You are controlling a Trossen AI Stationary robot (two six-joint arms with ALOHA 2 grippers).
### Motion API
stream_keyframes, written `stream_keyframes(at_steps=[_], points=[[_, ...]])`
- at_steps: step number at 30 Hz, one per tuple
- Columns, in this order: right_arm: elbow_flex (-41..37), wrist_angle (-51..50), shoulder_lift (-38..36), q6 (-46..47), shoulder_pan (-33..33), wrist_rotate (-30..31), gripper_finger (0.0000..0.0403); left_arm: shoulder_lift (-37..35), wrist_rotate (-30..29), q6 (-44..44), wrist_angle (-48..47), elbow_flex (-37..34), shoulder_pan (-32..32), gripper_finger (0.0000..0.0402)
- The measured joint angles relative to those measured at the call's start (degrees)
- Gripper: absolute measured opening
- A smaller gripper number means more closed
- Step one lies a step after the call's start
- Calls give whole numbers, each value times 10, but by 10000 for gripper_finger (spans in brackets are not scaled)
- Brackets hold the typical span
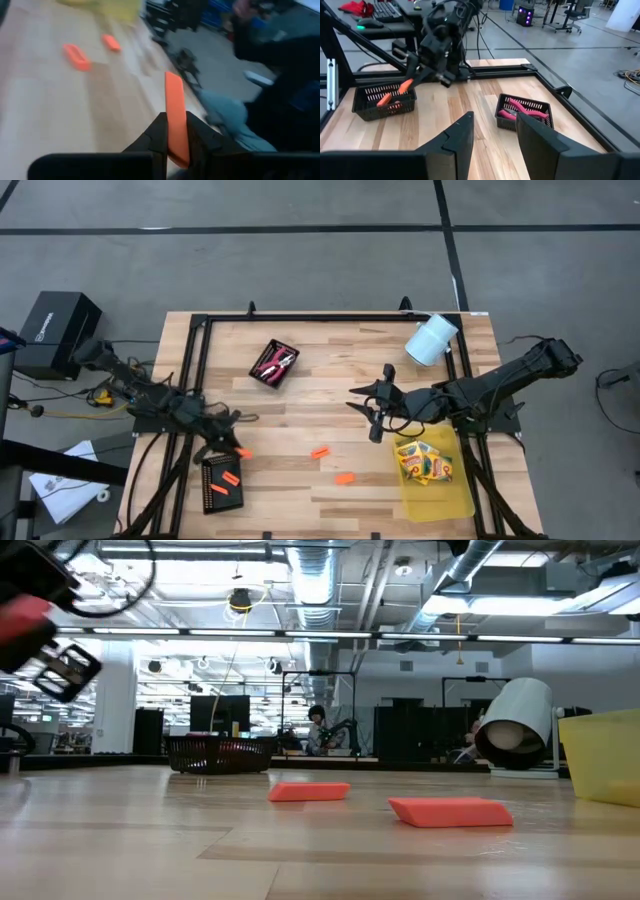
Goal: Pick & Place School Supplies
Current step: Put the orange eraser into the bottom black basket
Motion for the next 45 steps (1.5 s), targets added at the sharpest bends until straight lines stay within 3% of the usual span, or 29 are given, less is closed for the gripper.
stream_keyframes(at_steps=[8,14,24,35,45], points=[[0,2,0,16,0,0,138,21,-11,-48,1,0,-138,27],[0,2,0,19,0,0,138,90,-57,-79,-13,0,-193,27],[0,3,0,20,0,-2,138,227,-54,-119,36,2,-210,37],[0,15,0,6,0,-11,142,229,-51,-133,54,0,-210,89],[39,51,0,-85,0,-23,147,229,-51,-130,75,1,-210,112]])
